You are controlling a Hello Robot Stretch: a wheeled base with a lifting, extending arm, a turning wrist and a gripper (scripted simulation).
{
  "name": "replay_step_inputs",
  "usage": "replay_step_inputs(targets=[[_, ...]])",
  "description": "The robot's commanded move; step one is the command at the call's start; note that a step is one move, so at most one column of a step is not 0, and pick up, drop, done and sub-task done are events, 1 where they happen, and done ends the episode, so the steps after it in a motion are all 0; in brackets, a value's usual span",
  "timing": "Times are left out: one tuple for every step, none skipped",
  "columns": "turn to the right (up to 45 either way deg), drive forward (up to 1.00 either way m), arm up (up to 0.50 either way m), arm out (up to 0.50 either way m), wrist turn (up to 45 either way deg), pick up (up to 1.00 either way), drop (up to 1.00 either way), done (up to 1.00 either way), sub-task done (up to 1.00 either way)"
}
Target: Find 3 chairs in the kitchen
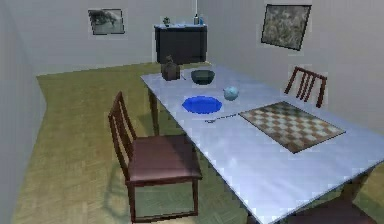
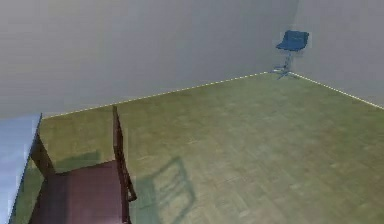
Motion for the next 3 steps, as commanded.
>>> replay_step_inputs(targets=[[-9.0, 0.00, 0.00, 0.00, 0.0, 0.00, 0.00, 0.00, 0.00], [0.0, 0.00, 0.00, 0.00, 0.0, 0.00, 0.00, 0.00, 1.00], [45.0, 0.00, 0.00, 0.00, 0.0, 0.00, 0.00, 0.00, 0.00]])
